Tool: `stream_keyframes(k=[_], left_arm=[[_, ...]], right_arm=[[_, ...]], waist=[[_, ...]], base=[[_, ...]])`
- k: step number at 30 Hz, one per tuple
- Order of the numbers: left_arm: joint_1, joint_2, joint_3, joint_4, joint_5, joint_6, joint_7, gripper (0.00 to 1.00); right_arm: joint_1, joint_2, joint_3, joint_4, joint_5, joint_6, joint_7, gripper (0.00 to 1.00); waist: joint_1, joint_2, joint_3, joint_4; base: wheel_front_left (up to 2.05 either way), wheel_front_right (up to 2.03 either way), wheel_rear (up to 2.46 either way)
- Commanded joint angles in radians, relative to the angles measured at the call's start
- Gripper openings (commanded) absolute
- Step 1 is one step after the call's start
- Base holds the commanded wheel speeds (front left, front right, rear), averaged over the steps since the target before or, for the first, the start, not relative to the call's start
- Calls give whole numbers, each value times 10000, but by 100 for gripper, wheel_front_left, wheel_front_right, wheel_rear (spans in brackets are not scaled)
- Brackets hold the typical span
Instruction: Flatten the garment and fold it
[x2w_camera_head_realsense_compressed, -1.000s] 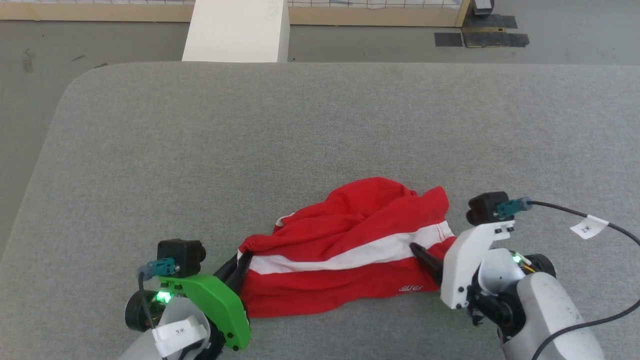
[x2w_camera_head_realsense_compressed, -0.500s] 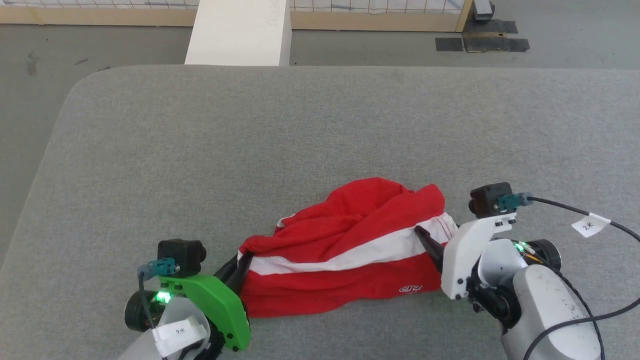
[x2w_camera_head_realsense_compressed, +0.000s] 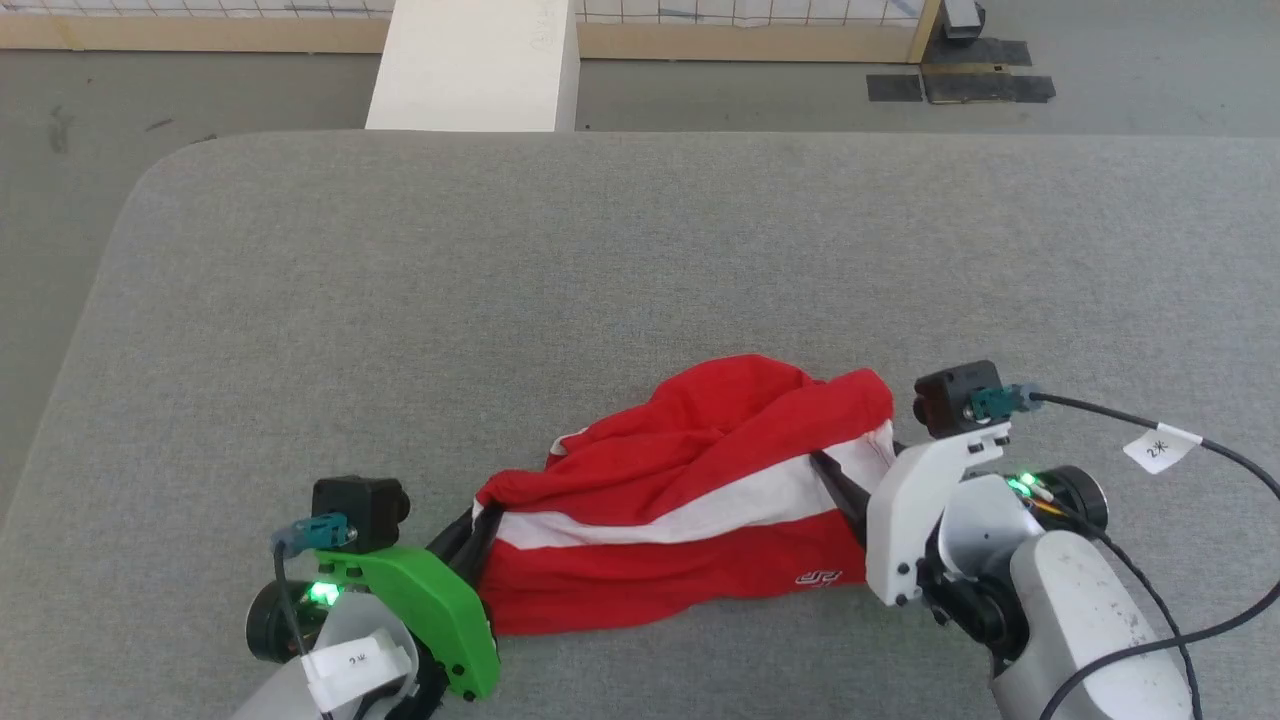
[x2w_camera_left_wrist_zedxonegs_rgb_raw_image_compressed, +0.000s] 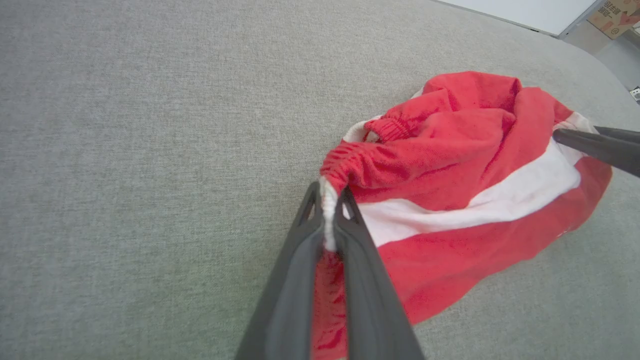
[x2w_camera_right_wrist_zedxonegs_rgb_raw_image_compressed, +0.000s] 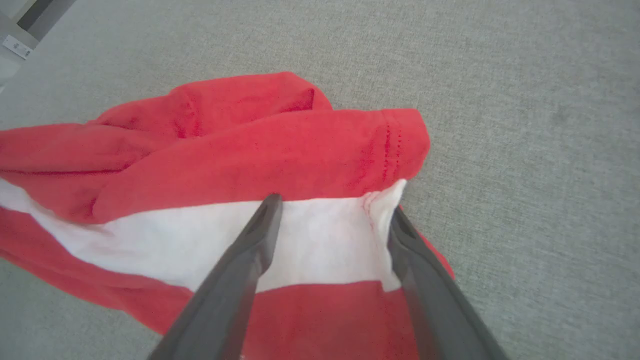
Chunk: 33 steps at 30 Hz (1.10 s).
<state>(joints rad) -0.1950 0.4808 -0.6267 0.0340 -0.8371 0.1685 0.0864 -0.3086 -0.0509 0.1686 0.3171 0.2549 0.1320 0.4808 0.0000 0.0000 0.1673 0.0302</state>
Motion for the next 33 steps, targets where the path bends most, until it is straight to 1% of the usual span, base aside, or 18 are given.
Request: stream_keyframes(k=[1, 2, 3, 4, 10, 14, 16, 18, 21, 24, 26, 29, 33], left_arm=[[-36, 68, 15, -17, -15, 36, -17, 0], [-42, 62, 6, -16, -16, 36, -12, 0], [-52, 54, 0, -14, -18, 38, -9, 0], [-59, 48, -3, -13, -22, 39, -9, 0], [-79, 31, -30, 15, -38, 6, -39, 0], [-91, -40, 102, -116, -93, -109, -389, 0], [-160, -189, 311, -335, -308, -332, -736, 0], [-345, -349, 645, -613, -693, -728, -1114, 0], [-844, -288, 931, -845, -973, -1094, -1106, 0], [-1706, -415, 1333, -993, -1521, -1437, -916, 0], [-2400, -536, 1660, -850, -1928, -1561, -745, 0], [-3526, -753, 2155, -371, -2456, -1592, -525, 0], [-5189, -1146, 2848, 552, -3170, -1451, -283, 0]], right_arm=[[139, 6, -33, -32, -81, -13, 91, 36], [156, 7, -41, -33, -143, -13, 154, 27], [170, 7, -66, -48, -165, -13, 189, 2], [177, 7, -83, -60, -160, -13, 200, 0], [217, 7, -270, -187, -173, -13, -7, 0], [345, 7, -380, -625, -201, -13, -206, 0], [423, 7, -423, -1043, -199, -13, -187, 0], [427, -34, -453, -1618, -203, -13, -22, 0], [200, -266, -515, -2335, -205, -13, 317, 0], [-378, -628, -635, -2839, -213, -13, 720, 0], [-951, -836, -703, -2987, -167, -13, 920, 0], [-1970, -1171, -715, -2969, -206, -13, 1169, 0], [-3614, -1421, -773, -2417, -132, -13, 1310, 0]], waist=[[0, 0, 8, -9], [0, 0, 10, -10], [0, 0, 12, -14], [0, 0, 13, -16], [0, 0, -58, -20], [0, 0, -187, -28], [0, 0, -241, -40], [0, 0, -267, -84], [0, 0, -254, -182], [0, 0, -137, -280], [0, 0, -9, -358], [0, 0, 277, -514], [0, 0, 853, -786]], base=[[0, 0, 0], [0, 0, 0], [0, 0, 0], [0, 0, 0], [0, 0, 0], [0, 0, 0], [0, 0, 0], [0, 0, 0], [0, 0, 0], [0, 0, 0], [0, 0, 0], [0, 0, 0], [0, 0, 0]])
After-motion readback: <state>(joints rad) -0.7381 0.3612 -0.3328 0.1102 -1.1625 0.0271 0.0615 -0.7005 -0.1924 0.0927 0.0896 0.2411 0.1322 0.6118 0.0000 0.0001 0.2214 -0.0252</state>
